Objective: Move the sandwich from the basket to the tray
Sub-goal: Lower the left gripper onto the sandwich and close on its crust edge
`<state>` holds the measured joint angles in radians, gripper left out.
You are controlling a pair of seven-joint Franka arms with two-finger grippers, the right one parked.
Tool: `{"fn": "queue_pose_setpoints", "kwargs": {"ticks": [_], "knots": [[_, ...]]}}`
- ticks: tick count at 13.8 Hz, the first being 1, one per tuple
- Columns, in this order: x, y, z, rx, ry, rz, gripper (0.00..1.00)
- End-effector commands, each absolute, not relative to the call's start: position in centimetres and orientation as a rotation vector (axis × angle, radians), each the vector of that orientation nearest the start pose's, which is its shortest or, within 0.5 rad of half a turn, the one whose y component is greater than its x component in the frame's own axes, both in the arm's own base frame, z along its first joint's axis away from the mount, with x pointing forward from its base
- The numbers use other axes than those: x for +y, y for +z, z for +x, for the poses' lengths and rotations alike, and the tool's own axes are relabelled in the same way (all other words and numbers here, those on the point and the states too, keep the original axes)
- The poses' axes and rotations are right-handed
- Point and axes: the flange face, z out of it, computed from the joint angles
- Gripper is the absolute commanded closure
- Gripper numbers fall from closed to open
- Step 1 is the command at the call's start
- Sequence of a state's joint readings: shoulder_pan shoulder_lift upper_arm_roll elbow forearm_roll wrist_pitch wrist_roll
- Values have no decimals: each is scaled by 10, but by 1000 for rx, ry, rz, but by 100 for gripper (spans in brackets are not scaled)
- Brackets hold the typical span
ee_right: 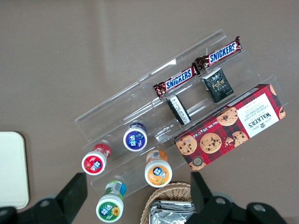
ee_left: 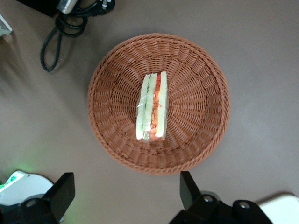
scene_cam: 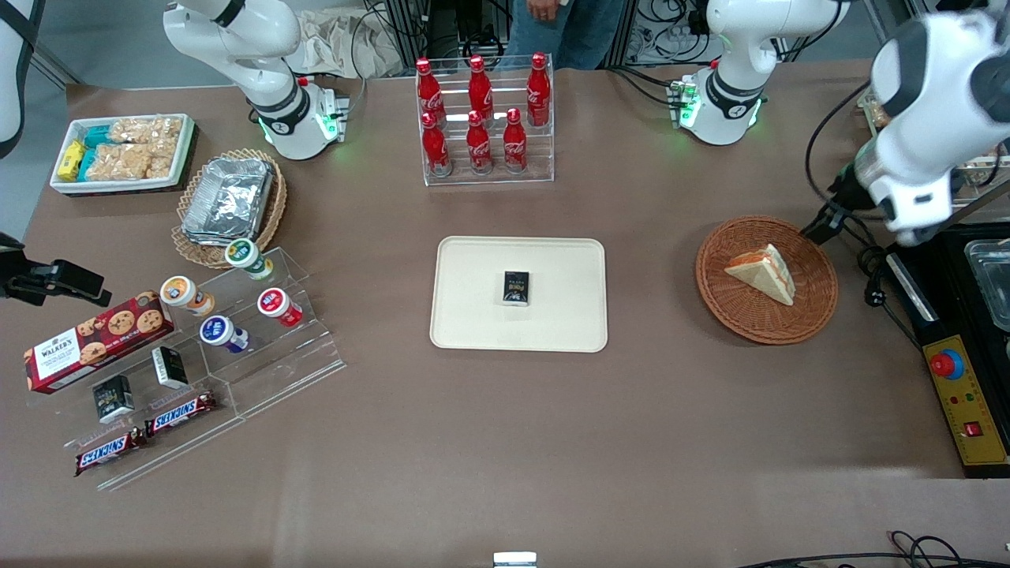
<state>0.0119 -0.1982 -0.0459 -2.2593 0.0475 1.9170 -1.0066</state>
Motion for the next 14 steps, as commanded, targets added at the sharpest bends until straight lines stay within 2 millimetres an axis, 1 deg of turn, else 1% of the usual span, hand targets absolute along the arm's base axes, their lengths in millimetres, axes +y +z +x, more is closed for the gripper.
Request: {"fn": "queue_pose_setpoints", "kwargs": {"ticks": [1, 4, 5, 7, 10, 14], "knots": [[-20, 387, 458, -1394, 93, -2660, 0], [-19, 342, 453, -1423, 65, -2671, 0], [-16, 333, 449, -1435, 58, -2673, 0], [-16, 313, 436, -1429, 63, -2679, 0], [-17, 285, 431, -1421, 98, -2675, 1], [-15, 263, 437, -1430, 92, -2686, 1]]}}
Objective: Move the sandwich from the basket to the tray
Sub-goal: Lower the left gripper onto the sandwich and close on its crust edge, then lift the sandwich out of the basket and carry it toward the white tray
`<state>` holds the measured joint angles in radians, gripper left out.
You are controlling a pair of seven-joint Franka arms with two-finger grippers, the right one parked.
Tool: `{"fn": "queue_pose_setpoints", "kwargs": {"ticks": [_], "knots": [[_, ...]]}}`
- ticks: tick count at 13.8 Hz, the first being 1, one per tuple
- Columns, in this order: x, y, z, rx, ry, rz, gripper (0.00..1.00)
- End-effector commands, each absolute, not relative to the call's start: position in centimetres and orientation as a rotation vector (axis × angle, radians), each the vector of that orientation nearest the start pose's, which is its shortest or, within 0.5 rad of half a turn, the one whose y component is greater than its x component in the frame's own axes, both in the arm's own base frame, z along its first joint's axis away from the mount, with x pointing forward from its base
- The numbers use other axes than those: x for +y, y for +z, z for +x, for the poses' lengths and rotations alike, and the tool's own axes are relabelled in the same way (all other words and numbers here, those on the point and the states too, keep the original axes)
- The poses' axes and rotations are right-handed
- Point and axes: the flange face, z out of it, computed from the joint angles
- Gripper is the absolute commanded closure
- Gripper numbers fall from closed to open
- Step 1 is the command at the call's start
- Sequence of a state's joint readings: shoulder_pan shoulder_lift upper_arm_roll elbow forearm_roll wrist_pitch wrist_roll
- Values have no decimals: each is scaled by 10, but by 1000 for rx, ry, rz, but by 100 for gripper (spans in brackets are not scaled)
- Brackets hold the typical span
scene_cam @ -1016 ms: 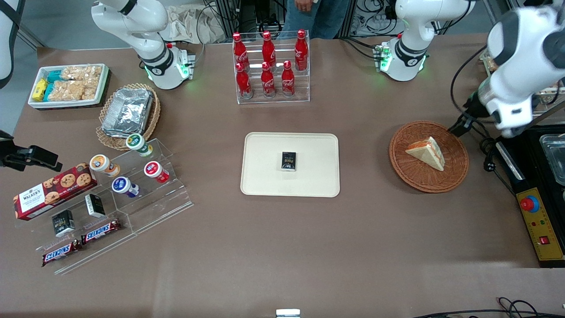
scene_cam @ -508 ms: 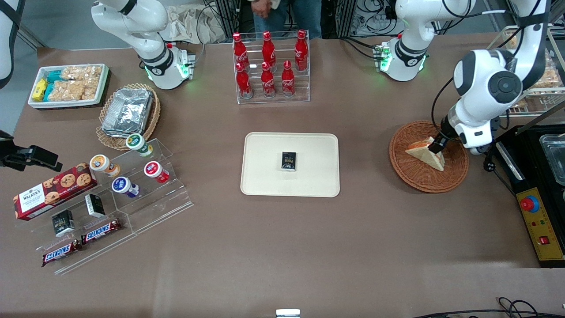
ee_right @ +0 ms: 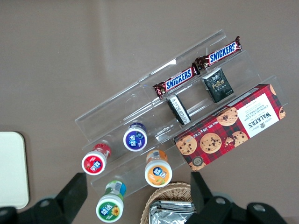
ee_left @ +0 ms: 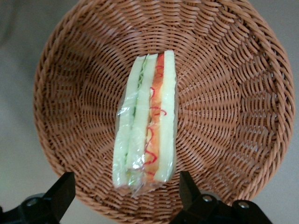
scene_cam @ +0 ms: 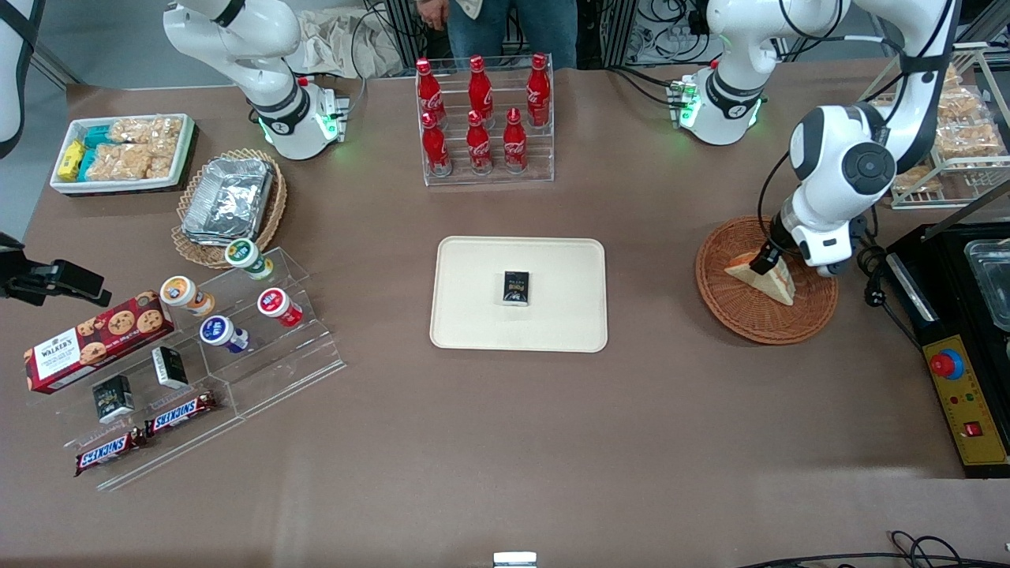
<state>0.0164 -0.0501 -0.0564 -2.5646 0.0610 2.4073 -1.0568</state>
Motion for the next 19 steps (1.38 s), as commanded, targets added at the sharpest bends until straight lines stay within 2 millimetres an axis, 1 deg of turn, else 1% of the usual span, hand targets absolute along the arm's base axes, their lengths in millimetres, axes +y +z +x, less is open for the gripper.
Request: {"fn": "queue_pose_setpoints", "kwargs": {"ticks": [1, 3, 4, 5, 6, 7, 8, 10, 11, 12, 14, 15, 16, 17, 18, 19], "knots": [[-15, 257, 437, -1428, 99, -2685, 1], [-14, 246, 438, -1430, 104, -2687, 2], [-14, 241, 439, -1428, 103, -2692, 9], [-9, 237, 440, -1426, 98, -2700, 20], [2, 235, 442, -1438, 93, -2699, 48], [5, 237, 443, -1399, 88, -2725, 83], [5, 243, 444, -1362, 76, -2748, 100], [4, 264, 447, -1244, 51, -2815, 100], [2, 281, 447, -1185, 66, -2838, 100], [-2, 303, 449, -1164, 78, -2844, 100], [-15, 356, 458, -1137, 90, -2857, 100], [-26, 382, 464, -1053, 146, -2867, 100], [-39, 420, 477, -919, 205, -2897, 100], [-51, 449, 485, -786, 321, -2921, 100], [-58, 478, 496, -755, 374, -2973, 100], [-64, 501, 501, -731, 357, -3014, 100]]}}
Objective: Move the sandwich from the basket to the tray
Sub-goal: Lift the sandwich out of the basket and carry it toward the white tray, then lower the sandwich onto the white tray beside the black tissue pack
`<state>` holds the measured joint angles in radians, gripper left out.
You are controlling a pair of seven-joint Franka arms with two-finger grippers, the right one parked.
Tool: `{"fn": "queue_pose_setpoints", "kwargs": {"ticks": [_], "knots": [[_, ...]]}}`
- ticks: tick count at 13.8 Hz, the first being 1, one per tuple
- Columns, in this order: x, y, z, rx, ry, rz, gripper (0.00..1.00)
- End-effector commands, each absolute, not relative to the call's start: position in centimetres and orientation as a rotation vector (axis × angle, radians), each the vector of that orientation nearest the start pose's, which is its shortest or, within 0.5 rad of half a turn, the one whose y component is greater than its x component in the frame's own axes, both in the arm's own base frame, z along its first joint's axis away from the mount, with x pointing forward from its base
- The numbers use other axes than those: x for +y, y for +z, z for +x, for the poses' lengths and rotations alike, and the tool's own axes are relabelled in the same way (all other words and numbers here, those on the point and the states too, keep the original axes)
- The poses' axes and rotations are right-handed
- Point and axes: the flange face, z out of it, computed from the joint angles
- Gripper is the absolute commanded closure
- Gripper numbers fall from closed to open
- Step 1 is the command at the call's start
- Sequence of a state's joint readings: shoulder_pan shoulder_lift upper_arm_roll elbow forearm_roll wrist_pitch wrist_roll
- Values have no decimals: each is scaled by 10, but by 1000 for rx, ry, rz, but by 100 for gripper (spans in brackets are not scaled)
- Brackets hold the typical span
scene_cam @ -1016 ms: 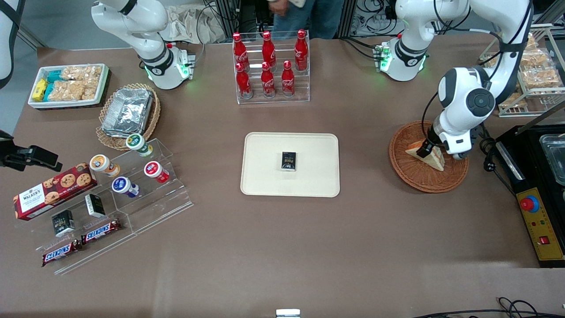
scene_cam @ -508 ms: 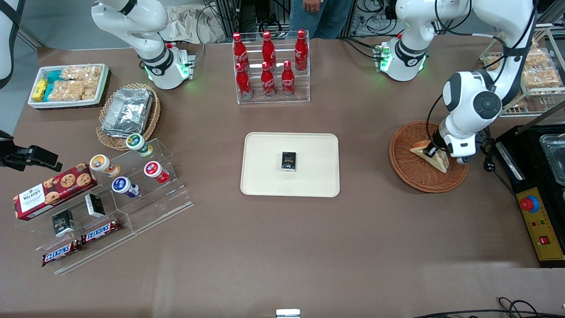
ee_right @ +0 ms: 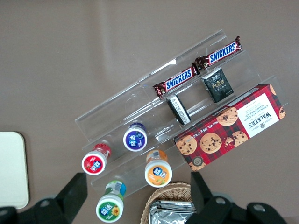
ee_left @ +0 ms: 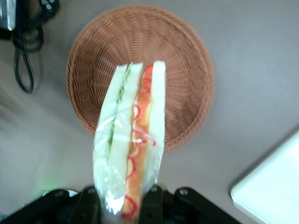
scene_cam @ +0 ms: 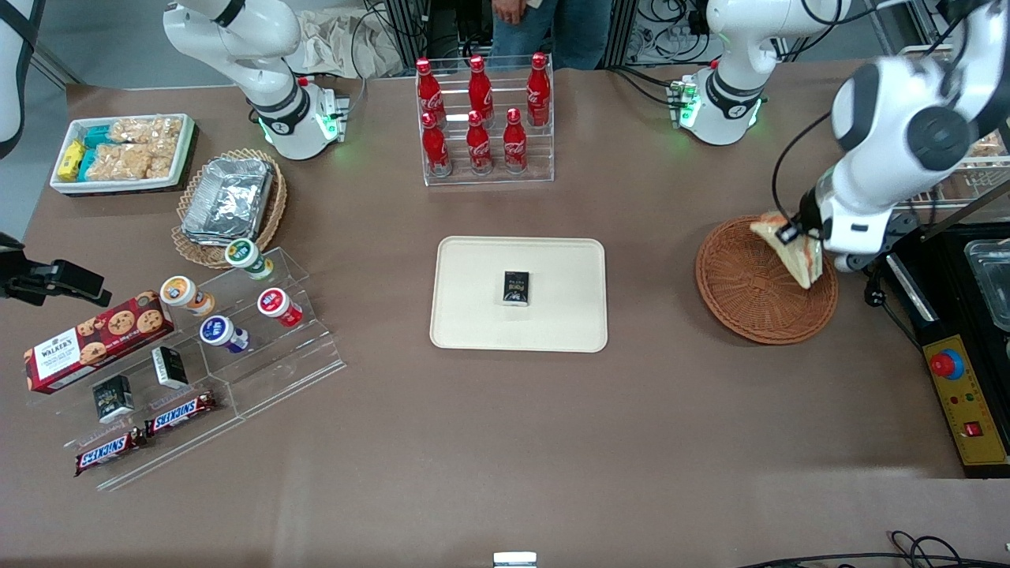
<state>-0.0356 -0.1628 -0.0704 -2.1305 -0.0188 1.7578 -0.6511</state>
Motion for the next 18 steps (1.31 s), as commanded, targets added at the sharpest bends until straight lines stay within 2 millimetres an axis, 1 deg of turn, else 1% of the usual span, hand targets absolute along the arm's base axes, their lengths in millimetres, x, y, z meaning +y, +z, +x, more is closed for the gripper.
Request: {"fn": "queue_pose_setpoints", "kwargs": {"ticks": [1, 2, 3, 4, 5, 6, 7, 9, 11, 13, 14, 16, 17, 18], "knots": [[-75, 513, 499, -638, 339, -3050, 100], [-86, 526, 495, -479, 309, -3100, 100], [-101, 532, 492, -381, 295, -3126, 100], [-123, 539, 490, -305, 261, -3141, 100], [-147, 543, 488, -227, 243, -3148, 100], [-172, 543, 484, -156, 218, -3154, 100], [-192, 542, 481, -99, 186, -3160, 100], [-245, 528, 469, 62, 173, -3155, 100], [-289, 522, 452, 163, 108, -3169, 100], [-314, 513, 442, 191, 80, -3179, 100], [-320, 510, 441, 192, 82, -3183, 100], [-331, 499, 438, 141, 91, -3186, 100], [-332, 487, 438, 131, 94, -3181, 100], [-335, 465, 435, 116, 104, -3170, 100]]}}
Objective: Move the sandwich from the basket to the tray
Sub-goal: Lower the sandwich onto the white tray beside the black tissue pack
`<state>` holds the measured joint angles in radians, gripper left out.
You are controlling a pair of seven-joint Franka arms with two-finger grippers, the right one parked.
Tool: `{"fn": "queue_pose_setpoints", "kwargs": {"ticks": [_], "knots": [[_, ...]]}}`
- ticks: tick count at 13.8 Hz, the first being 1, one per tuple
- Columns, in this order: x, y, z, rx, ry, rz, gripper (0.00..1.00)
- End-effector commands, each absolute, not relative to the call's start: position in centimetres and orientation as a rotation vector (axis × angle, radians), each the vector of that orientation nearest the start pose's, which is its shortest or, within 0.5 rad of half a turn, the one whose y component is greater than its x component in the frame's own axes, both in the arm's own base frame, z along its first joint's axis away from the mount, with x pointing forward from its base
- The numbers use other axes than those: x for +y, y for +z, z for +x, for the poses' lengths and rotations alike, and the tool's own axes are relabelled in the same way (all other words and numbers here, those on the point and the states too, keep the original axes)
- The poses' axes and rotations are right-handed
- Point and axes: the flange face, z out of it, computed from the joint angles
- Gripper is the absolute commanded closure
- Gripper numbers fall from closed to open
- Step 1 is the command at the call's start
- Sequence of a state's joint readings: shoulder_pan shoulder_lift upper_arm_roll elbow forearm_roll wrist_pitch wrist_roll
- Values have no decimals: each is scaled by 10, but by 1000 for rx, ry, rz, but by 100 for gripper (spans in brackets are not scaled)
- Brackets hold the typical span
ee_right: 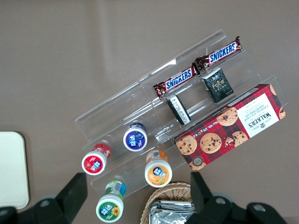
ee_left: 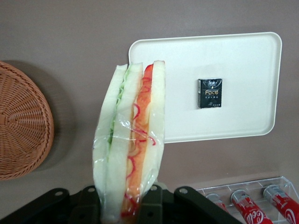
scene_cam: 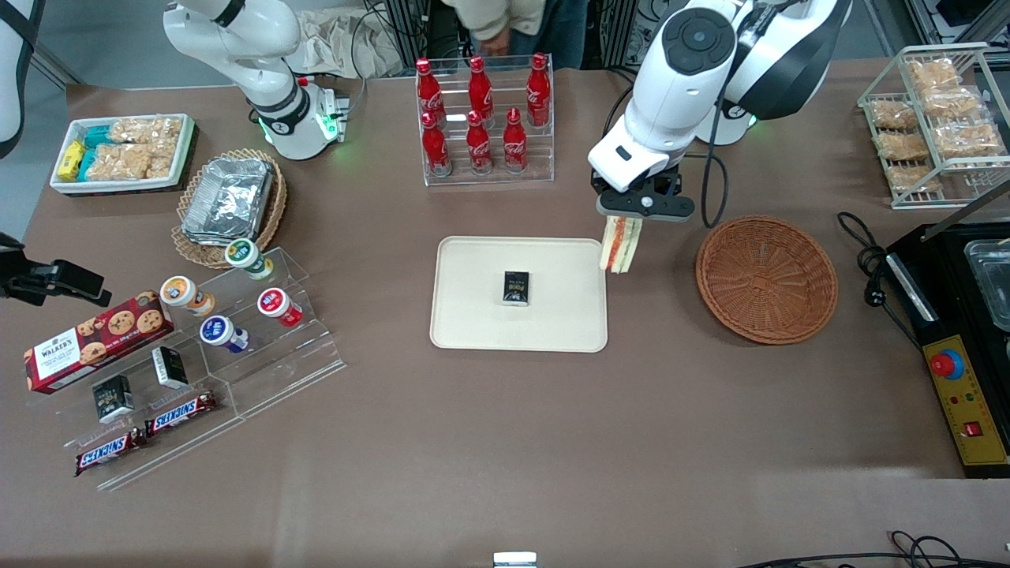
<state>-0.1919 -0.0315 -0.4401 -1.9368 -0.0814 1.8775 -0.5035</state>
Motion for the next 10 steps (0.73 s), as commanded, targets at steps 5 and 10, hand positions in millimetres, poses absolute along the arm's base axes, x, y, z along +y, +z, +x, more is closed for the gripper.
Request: {"fn": "queue_pose_setpoints", "kwargs": {"ticks": [5, 10], "knots": [[-337, 339, 429, -26, 142, -3201, 100], [-344, 269, 439, 13, 155, -3215, 100]]}}
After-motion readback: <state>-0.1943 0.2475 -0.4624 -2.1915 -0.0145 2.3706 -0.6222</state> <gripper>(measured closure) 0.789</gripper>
